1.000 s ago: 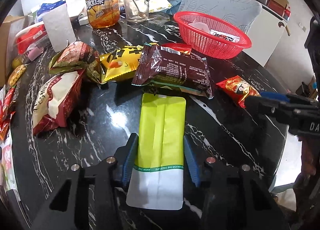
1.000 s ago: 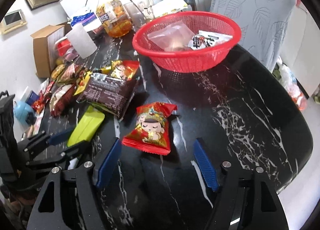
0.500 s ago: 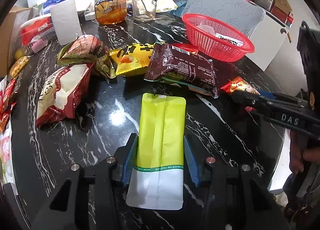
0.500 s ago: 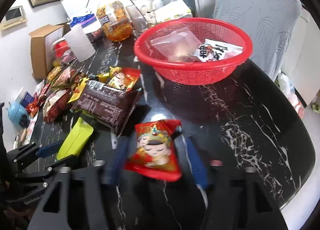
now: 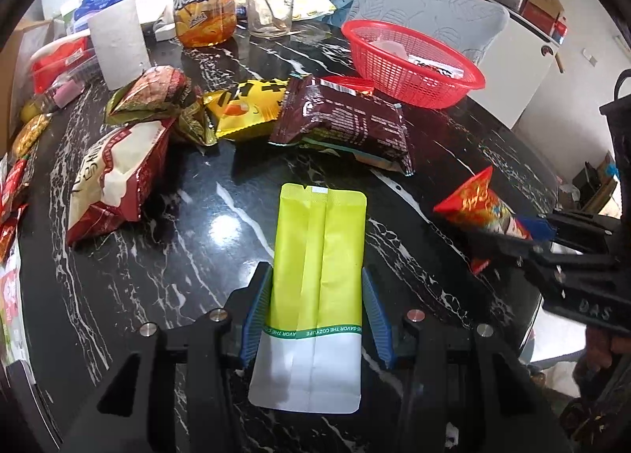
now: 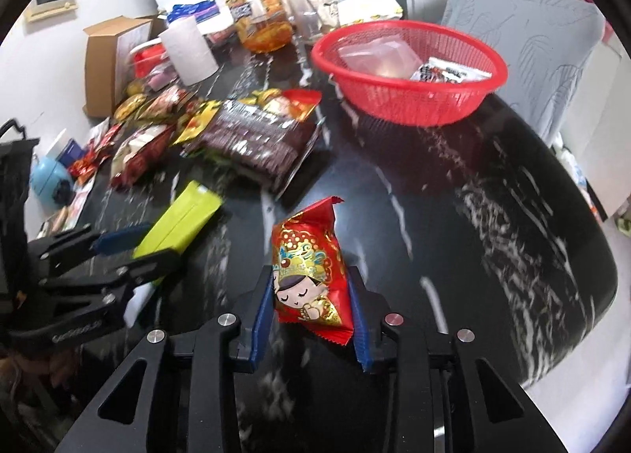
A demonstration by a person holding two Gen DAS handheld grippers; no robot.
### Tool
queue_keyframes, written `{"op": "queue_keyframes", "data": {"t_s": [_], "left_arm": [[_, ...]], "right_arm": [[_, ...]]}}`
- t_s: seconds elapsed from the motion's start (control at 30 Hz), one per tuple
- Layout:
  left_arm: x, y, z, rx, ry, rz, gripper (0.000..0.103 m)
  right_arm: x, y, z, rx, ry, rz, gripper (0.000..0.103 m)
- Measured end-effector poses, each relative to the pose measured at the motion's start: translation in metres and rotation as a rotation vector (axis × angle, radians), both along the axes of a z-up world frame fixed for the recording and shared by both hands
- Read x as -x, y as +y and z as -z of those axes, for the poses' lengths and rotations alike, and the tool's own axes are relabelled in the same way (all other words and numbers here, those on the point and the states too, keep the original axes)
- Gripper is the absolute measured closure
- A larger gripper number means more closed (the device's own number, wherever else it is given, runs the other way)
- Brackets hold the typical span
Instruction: Organize snacks
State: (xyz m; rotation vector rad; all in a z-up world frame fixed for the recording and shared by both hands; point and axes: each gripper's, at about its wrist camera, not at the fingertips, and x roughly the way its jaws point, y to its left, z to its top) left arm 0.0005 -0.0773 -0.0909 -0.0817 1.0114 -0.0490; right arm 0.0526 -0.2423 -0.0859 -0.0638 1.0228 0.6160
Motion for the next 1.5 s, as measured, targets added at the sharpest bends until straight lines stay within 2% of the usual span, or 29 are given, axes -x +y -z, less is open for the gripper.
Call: {"op": "queue_keyframes", "data": {"t_s": [0.17, 0.43, 0.6, 0.8, 0.9, 1.13, 1.27, 1.5], "left_arm": [[-0.001, -0.007, 0.001, -0.066, -0.011, 0.029, 0.055], [-0.003, -0.005, 0.002, -0.061, -0.035, 0.053, 0.054], [-0.001, -0.005, 0.001, -0.054, -0.042, 0.055, 0.06], [0.002, -0.002, -0.004, 0.016, -0.031, 0.056, 0.06], [0.004, -0.005, -0.011, 0.019, -0.048, 0.063, 0.06], [0.008, -0.008, -0.03, 0.036, -0.095, 0.075, 0.06], [0.005, -0.006, -0.039, 0.08, -0.108, 0.088, 0.06], [-0.004, -0.013, -0.06, 0.073, -0.167, 0.119, 0.06]], "right_arm": [[0.009, 0.008, 0.002, 0.029, -0.003, -0.04, 0.069], [0.004, 0.017, 0.003, 0.049, -0.046, -0.037, 0.068], [0.006, 0.021, 0.004, 0.068, -0.084, -0.032, 0.069], [0.009, 0.016, 0.003, -0.001, -0.04, -0.034, 0.07], [0.011, 0.015, 0.001, -0.026, -0.028, -0.039, 0.07], [0.016, 0.014, -0.008, -0.06, -0.036, -0.051, 0.071], [0.017, 0.014, -0.017, -0.087, -0.043, -0.06, 0.071], [0.016, 0.015, -0.031, -0.12, -0.074, -0.081, 0.071]]}}
